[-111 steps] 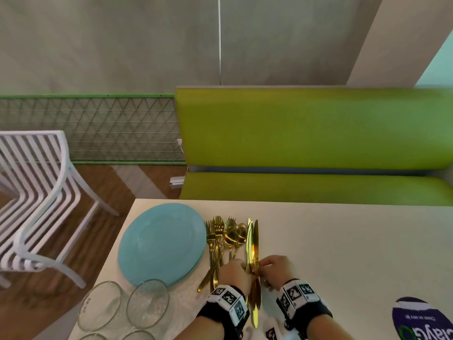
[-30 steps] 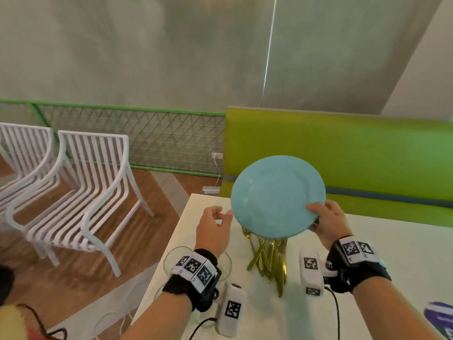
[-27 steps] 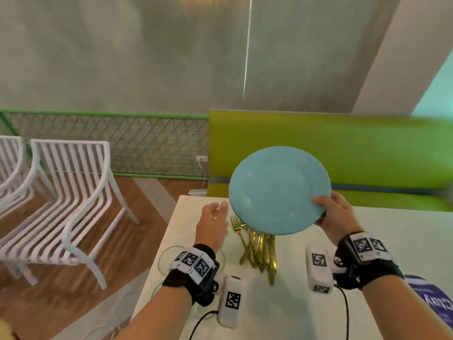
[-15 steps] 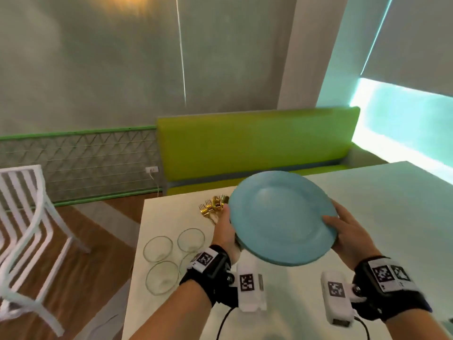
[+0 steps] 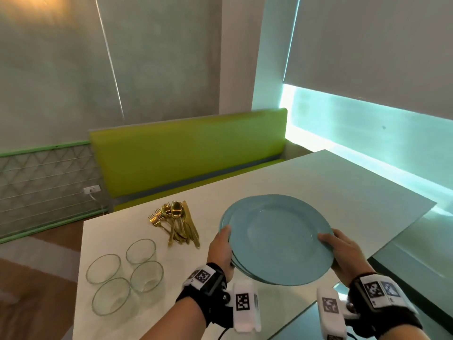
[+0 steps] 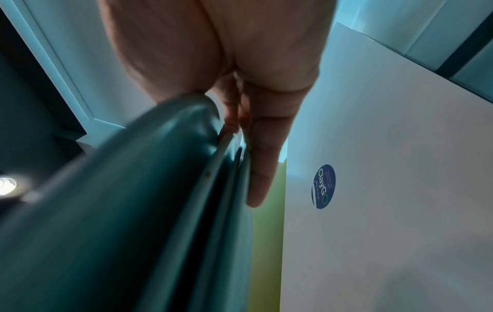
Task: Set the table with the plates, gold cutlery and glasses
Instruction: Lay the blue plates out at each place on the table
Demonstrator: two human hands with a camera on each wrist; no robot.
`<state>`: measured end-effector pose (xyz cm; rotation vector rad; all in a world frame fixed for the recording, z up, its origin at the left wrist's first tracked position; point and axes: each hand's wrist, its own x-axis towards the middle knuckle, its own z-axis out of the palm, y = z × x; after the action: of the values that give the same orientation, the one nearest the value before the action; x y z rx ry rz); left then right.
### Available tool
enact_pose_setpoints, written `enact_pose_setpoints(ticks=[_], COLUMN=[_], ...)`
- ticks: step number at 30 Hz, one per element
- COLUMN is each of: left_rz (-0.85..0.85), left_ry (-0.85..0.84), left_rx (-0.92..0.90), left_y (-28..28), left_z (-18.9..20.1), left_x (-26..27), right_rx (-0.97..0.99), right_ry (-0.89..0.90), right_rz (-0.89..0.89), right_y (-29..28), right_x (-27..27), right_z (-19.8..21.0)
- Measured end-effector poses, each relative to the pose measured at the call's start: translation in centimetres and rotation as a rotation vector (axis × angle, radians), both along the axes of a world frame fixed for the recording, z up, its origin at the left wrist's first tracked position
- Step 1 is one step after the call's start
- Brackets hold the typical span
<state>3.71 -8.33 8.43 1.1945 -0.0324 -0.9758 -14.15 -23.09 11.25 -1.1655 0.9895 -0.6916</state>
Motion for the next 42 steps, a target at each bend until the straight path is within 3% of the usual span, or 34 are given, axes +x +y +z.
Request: enact_pose_setpoints(ticks=[6, 15, 22, 35, 42], left_rz=[0.084, 0.345, 0.474, 0.446, 0.416], left_ry=[0.003, -0.074, -0.075, -0.154, -0.198], left_rx=[0.006, 0.136, 0.237, 0.361, 0.379], left_y=[-4.5, -16.0, -23.3, -29.6, -30.5], left_z=[-0.9, -2.2, -3.5, -6.1, -6.3], left_x=[0.4, 2.1, 2.5, 0.3, 0.0], right_rx=[-0.017, 0.140, 0.294, 0.464, 0.371], right_ry=[0.110, -0.002, -0.003, 0.050, 0.260], right_rz=[-0.058, -0.400, -0.577, -0.629, -0.517], right_y=[-4.9, -20.7, -30.3, -36.4, -38.7], right_x=[0.0, -3.6, -8.0, -9.6, -10.7], right_z=[-0.7, -3.6, -8.7, -14.8, -16.0])
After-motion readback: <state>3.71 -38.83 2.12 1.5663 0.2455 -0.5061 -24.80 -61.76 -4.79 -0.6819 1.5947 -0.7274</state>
